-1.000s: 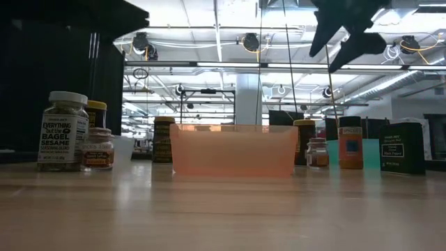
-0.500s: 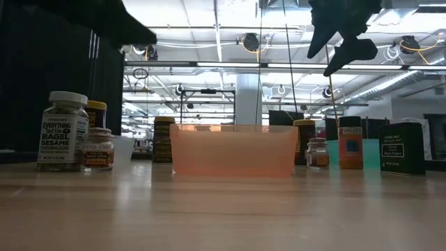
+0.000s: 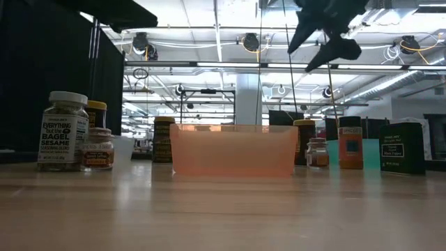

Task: Sort spices by type
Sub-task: Put the top right brown seasoning bottle into the gray bin

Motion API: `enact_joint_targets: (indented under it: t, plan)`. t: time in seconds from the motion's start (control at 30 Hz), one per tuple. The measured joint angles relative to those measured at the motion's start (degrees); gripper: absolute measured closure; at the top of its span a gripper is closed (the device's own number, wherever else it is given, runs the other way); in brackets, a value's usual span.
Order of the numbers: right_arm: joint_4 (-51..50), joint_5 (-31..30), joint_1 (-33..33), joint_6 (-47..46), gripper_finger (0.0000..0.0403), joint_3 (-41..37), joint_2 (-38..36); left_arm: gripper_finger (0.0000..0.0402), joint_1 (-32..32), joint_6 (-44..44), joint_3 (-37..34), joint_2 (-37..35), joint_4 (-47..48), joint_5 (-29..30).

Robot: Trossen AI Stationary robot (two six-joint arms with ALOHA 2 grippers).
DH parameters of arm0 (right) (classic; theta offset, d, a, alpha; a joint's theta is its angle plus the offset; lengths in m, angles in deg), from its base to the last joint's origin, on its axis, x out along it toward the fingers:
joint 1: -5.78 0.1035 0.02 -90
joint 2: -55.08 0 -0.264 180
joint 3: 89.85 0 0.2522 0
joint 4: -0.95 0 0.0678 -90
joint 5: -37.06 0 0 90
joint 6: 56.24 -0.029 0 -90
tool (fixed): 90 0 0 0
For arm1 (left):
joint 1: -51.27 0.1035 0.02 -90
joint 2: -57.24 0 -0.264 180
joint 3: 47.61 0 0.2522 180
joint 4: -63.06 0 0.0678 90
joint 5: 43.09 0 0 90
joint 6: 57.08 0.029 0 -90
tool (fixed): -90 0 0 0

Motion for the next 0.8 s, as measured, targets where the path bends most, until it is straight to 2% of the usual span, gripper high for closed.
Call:
enact_joint_targets:
  t: [0.17,0.4,0.63,0.8]
  plan:
    - [1.01,7.23,0.76,-4.9,0.0105,0.0,4.93,0.0286,0.0,0.03,0.0,0.0,-0.39,3.62]
    - [6.42,5.91,5.05,-6.19,0.0105,-0.01,12.08,0.0286,-0.02,0.02,0.0,0.02,-0.73,3.95]
    - [-5.28,7.92,5.64,-12.54,0.0105,-0.07,13.97,0.0286,0.0,0.02,0.0,0.0,-0.72,4.0]
    - [-6.37,8.05,5.77,-11.56,0.0105,2.22,13.58,0.0286,-0.01,1.1,0.0,0.02,-0.95,4.0]
